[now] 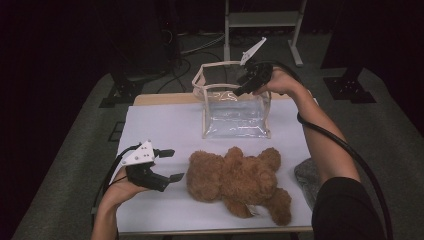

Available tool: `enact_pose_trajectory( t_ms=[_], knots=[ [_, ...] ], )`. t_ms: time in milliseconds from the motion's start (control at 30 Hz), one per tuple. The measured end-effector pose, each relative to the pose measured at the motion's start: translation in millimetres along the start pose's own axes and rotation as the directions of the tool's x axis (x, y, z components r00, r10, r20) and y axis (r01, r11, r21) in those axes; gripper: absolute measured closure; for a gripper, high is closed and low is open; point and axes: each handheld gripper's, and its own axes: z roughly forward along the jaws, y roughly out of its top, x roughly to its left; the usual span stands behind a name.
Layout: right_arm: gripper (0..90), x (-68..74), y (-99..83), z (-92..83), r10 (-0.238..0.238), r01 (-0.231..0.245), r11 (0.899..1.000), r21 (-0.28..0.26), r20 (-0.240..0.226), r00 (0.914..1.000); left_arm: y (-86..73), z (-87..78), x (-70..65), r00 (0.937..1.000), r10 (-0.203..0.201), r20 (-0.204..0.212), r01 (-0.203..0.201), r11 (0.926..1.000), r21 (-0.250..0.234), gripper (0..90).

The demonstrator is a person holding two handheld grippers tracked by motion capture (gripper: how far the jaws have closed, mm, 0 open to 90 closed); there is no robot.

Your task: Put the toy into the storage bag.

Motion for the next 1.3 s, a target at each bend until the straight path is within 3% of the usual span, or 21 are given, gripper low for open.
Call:
enact_pose_trajectory(
  t_ms=[100, 367, 700, 1300],
  knots=[
    [55.1, 0.1, -1.8, 2.3, -0.012, 0.011, 1.0, 0.019, 0.013, 0.9998, -0.2, 0.1, 0.0, 1.0, 0.002, 0.0, -0.002, 1.0, 0.0, 17.9],
    [85.9, 6.7, -2.1, 2.5, -0.067, 0.067, 0.997, 0.042, -0.016, 0.9977, 0.5, 1.4, 0.0, 1.0, 0.001, 0.003, -0.001, 1.0, 0.002, 17.6],
    [87.2, 20.5, -5.2, -3.9, -0.085, 0.089, 0.995, 0.047, -0.078, 0.9933, 0.8, 1.5, -0.1, 1.0, -0.005, 0.006, 0.005, 1.0, -0.001, 17.6],
    [87.3, 68.0, -26.7, -22.4, -0.129, 0.131, 0.991, 0.011, -0.132, 0.9829, 0.6, 2.0, -1.8, 0.9999, -0.003, 0.014, 0.003, 1.0, 0.004, 17.4]
  ],
)
